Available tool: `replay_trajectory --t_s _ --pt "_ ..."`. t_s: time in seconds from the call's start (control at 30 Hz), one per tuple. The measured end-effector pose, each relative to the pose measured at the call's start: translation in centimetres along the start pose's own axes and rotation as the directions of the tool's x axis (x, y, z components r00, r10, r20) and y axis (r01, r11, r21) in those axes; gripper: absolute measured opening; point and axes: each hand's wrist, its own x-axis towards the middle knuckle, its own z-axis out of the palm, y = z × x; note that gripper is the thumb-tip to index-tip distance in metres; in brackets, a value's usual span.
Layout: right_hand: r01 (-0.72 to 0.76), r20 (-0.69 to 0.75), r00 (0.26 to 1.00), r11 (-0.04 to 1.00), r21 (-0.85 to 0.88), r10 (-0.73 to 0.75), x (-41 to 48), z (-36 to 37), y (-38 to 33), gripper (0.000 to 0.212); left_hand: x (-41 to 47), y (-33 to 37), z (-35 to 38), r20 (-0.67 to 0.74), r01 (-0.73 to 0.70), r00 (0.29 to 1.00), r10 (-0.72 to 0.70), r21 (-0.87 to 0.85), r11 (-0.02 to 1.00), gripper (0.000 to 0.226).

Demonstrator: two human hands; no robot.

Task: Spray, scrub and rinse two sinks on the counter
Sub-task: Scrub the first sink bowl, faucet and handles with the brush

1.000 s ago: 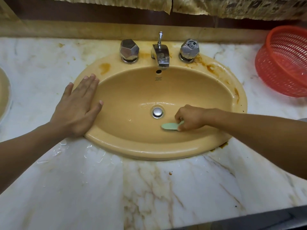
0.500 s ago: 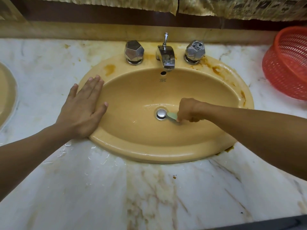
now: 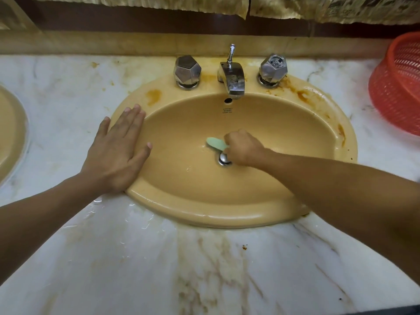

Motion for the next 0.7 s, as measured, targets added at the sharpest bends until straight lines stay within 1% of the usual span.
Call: replay_trajectory --t_s 0.03,0.07,0.13,0.17,0.2,0.23,0.27,0.33,0.4,0.5,0.53,0.6,0.67,0.7 --pt "0.104 -0.011 0.994 0.991 -0.080 -0.105 0.3 0.6 -0.9 0.010 0.0 0.0 0.0 0.001 0.001 1.000 -0.001 0.000 1.000 0.078" --pt "0.190 -0.013 0.981 0.966 -0.173 -0.195 0.7 0.8 -1.6 0.015 0.0 0.0 0.0 0.000 0.001 1.000 -0.001 0.001 1.000 0.077" --pt "0.330 -0.022 0.930 0.862 -0.386 -0.366 1.8 0.3 -1.8 0.035 0.0 -0.1 0.0 -0.001 0.002 1.000 -0.002 -0.001 1.000 0.077" --pt "0.357 -0.035 0.904 0.798 -0.485 -0.426 2.4 -0.3 -1.1 0.044 -0.1 -0.1 0.0 0.002 0.002 1.000 -0.002 -0.003 1.000 0.077" --pt "0.355 -0.077 0.876 0.743 -0.567 -0.477 2.9 -1.0 0.1 0.049 -0.1 -0.1 0.0 0.002 0.002 1.000 -0.002 -0.007 1.000 0.077" --pt "0.328 -0.156 0.835 0.704 -0.630 -0.528 3.2 -1.7 1.5 0.051 -0.1 -0.1 0.0 0.001 0.003 1.000 -0.003 -0.010 1.000 0.077" --pt "0.284 -0.249 0.795 0.703 -0.652 -0.553 3.2 -2.4 2.9 0.051 0.0 -0.1 0.0 0.000 0.003 1.000 -0.003 -0.013 1.000 0.076" --pt "0.197 -0.428 0.748 0.785 -0.587 -0.507 2.2 -3.7 4.8 0.042 0.0 -0.1 0.0 -0.002 0.003 1.000 -0.003 -0.016 1.000 0.076" --pt "0.168 -0.581 0.672 0.859 -0.483 -0.459 1.0 -4.6 5.9 0.030 0.0 -0.1 0.1 -0.005 0.006 1.000 -0.006 -0.019 1.000 0.075" --pt "0.187 -0.703 0.586 0.911 -0.368 -0.404 0.7 -5.5 5.9 0.027 -0.1 0.0 0.1 -0.019 0.009 1.000 -0.009 -0.038 0.999 0.074" --pt "0.219 -0.714 0.558 0.905 -0.365 -0.423 1.2 -5.3 5.2 0.025 -0.1 0.1 0.1 -0.021 0.010 1.000 -0.011 -0.046 0.999 0.074" --pt "0.296 -0.690 0.529 0.869 -0.396 -0.495 2.2 -3.8 1.7 0.026 -0.1 0.2 0.0 -0.020 0.013 1.000 -0.014 -0.056 0.998 0.073" --pt "0.407 -0.636 0.534 0.829 -0.385 -0.557 2.8 -0.9 -2.5 0.032 -0.2 0.3 -0.1 -0.021 0.026 0.999 -0.028 -0.074 0.997 0.073" --pt "0.452 -0.594 0.579 0.826 -0.336 -0.558 2.5 0.6 -4.3 0.035 -0.3 0.3 -0.1 -0.022 0.035 0.999 -0.037 -0.085 0.996 0.073"
